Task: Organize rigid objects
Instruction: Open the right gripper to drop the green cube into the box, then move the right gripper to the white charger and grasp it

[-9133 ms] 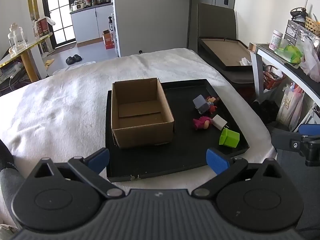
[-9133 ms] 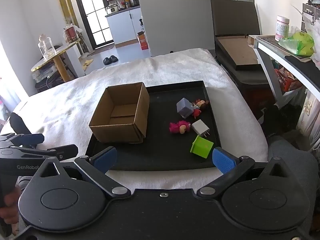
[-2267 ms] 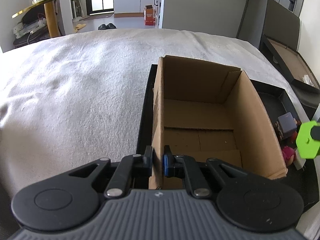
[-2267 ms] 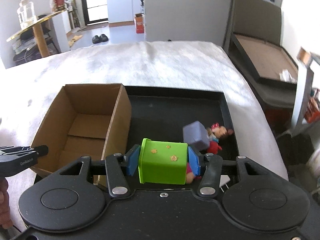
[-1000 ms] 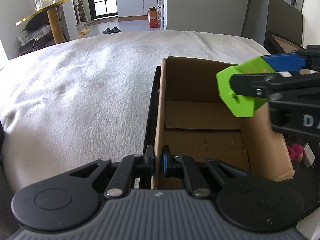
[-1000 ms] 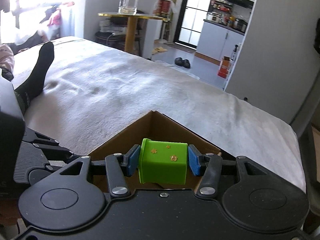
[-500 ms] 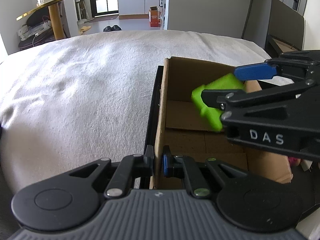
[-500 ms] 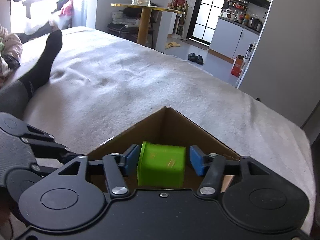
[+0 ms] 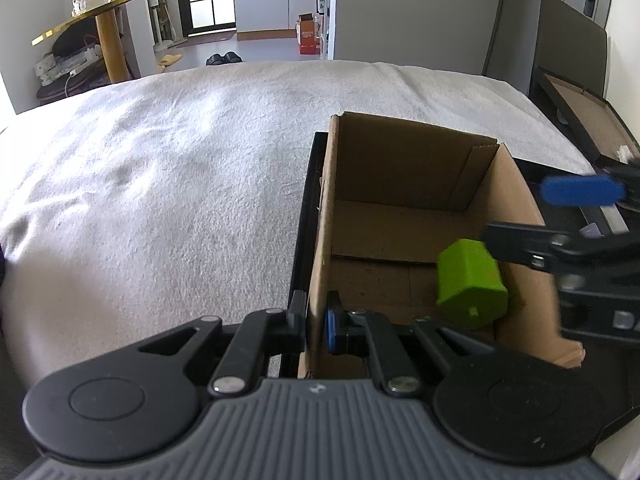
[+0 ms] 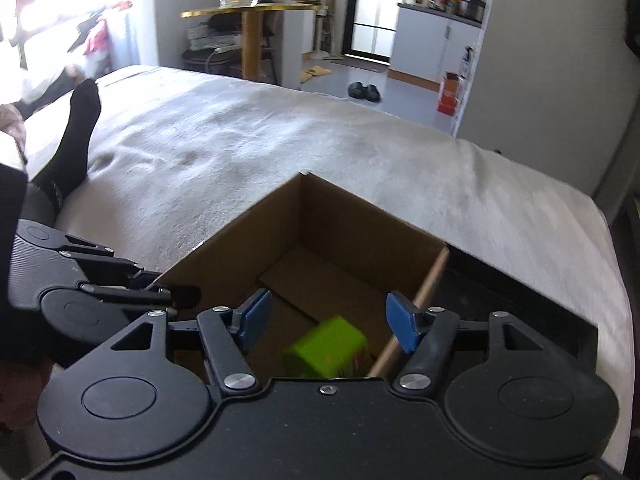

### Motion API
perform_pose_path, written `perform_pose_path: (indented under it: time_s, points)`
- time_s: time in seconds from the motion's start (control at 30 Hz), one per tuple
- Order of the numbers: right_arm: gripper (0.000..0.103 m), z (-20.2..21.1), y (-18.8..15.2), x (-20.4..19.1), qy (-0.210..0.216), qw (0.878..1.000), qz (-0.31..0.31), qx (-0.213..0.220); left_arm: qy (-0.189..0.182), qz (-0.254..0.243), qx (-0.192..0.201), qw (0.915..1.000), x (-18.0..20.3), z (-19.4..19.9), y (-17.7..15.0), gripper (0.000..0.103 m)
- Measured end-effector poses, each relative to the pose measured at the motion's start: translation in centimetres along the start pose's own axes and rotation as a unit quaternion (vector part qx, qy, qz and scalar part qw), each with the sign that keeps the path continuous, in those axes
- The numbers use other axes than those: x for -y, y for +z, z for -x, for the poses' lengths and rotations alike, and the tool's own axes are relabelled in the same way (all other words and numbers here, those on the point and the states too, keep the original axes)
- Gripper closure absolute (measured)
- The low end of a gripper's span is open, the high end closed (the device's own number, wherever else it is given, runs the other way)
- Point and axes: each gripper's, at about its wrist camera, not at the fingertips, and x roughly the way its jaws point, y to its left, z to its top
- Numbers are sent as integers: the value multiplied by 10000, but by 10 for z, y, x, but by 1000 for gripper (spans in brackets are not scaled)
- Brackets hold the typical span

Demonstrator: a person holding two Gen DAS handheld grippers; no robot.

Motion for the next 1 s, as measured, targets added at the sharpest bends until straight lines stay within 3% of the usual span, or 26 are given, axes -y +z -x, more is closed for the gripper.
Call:
perform_pose_path:
  time_s: [0.33,0.4,0.47,0.57,1.0]
  points:
    - [37,27,-30,34,-245,9964,-806,-77,158,-74,-78,9998,7,0,4,89]
    - [34,30,-38,42,-292,9947,-976,-104,181,-20,-135,9997,6,-2,5,81]
    - [29,34,-45,51,-346,9928,-1145,-96,223,38,-130,9997,7,0,6,62]
    - [29,38,-57,64,-372,9896,-1387,-128,338,-5,-16,9994,11,3,8,46]
    - [29,42,-101,104,-685,9794,-1869,-343,760,-276,19,9967,31,1,10,31]
